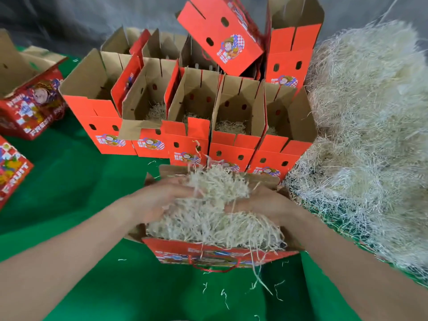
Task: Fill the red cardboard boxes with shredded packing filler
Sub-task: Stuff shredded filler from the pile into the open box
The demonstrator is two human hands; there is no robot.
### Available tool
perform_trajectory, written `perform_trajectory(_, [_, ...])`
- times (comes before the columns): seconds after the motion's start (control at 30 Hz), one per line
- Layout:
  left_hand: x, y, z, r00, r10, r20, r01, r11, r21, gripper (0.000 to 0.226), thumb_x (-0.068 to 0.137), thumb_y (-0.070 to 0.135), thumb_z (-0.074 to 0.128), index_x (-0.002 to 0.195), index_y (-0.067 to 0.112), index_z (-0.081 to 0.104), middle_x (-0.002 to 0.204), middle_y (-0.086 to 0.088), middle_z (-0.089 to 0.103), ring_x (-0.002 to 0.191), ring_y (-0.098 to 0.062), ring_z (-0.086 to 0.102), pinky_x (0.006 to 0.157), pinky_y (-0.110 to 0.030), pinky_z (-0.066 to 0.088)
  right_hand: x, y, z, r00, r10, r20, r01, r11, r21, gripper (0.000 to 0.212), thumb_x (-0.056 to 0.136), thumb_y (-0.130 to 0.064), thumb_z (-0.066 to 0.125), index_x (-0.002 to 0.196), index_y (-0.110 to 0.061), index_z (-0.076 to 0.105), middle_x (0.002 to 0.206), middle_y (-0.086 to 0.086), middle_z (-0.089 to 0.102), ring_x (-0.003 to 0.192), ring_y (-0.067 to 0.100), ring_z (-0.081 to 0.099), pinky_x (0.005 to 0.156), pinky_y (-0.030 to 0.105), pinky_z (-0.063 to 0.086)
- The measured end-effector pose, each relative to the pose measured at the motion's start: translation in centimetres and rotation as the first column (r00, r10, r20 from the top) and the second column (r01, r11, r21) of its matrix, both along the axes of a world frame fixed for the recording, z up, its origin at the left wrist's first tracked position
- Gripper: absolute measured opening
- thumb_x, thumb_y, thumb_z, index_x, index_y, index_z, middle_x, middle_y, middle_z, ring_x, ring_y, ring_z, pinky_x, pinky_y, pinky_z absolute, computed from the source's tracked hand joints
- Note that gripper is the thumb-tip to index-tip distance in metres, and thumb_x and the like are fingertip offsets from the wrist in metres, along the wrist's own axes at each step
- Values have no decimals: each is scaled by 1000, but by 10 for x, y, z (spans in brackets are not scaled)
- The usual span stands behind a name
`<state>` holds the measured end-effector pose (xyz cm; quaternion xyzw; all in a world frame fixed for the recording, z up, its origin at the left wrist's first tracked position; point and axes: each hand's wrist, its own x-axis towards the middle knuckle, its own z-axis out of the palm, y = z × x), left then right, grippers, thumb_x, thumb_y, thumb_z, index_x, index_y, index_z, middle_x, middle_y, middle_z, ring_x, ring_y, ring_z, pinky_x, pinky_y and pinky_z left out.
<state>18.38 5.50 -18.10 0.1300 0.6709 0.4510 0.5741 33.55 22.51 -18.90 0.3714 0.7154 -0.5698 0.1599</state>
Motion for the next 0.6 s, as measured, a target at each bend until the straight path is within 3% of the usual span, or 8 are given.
perform_trajectory(0.07, [19, 15, -6, 998, -6, -65, 4, 999, -32, 59, 57, 31, 87, 98, 23, 45, 95, 9, 50, 98, -12, 43, 90, -36, 34, -8, -10, 0, 999, 37, 5, -36, 999, -21, 104, 67, -32, 81, 143, -1, 17, 138, 0, 39, 116, 6, 43, 83, 11, 37])
perform_trajectory(0.1, [19, 18, -9, 995, 47, -92, -50, 998, -33, 64, 62, 26, 85, 109, 21, 42, 105, 7, 52, 104, -14, 46, 94, -38, 32, -8, -9, 0, 1000, 19, -2, -19, 999, -35, 102, 68, -30, 80, 143, -1, 16, 132, -2, 44, 112, 5, 47, 84, 11, 39])
perform_trajectory(0.17, [5, 14, -14, 983, 143, -113, -149, 988, -39, 97, 61, 20, 83, 139, 17, 26, 141, -7, 39, 128, -26, 37, 104, -45, 28, 0, 1, 1, 997, -76, -3, 76, 996, -52, 105, 69, -30, 79, 145, -4, 10, 142, 5, 35, 126, 18, 40, 100, 27, 36])
perform_trajectory(0.27, [-25, -11, -17, 954, 245, -172, -255, 966, -37, 100, 70, 14, 75, 148, 13, 12, 153, -12, 18, 139, -28, 20, 110, -47, 19, 19, 22, 2, 967, -249, -48, 247, 968, -45, 82, 73, -25, 76, 138, -8, 28, 148, 8, 25, 134, 27, 28, 108, 39, 24])
perform_trajectory(0.37, [-23, -16, -18, 991, 74, -109, -80, 995, -52, 112, 63, 22, 80, 149, 16, 9, 155, -7, 16, 141, -26, 19, 114, -46, 15, 20, 17, 1, 972, -231, -44, 229, 972, -40, 104, 66, -35, 79, 144, -6, 16, 151, 12, 22, 136, 28, 25, 109, 41, 22])
perform_trajectory(0.47, [4, 6, -17, 982, -188, -14, 188, 982, -29, 135, 29, 48, 91, 143, 13, 29, 147, -7, 36, 137, -24, 30, 115, -49, 17, -4, -3, 0, 987, -151, -56, 148, 987, -61, 85, 70, -38, 78, 131, 4, 35, 147, 14, 31, 133, 26, 32, 104, 34, 29])
perform_trajectory(0.5, [15, 14, -18, 971, -239, -23, 238, 971, -30, 125, 34, 47, 91, 140, 14, 33, 145, -4, 39, 136, -23, 30, 115, -46, 18, -10, -8, 1, 988, -139, -65, 135, 989, -65, 77, 71, -38, 76, 126, 3, 42, 145, 13, 34, 132, 25, 33, 102, 32, 29])
perform_trajectory(0.6, [22, 27, -28, 964, -185, -189, 184, 983, -20, 56, 67, 8, 80, 116, 22, 56, 121, 3, 60, 125, -20, 46, 99, -30, 38, -9, -7, 8, 993, -110, -32, 103, 978, -179, 96, 60, -41, 80, 138, -8, 33, 142, -1, 34, 134, 20, 28, 111, 41, 16])
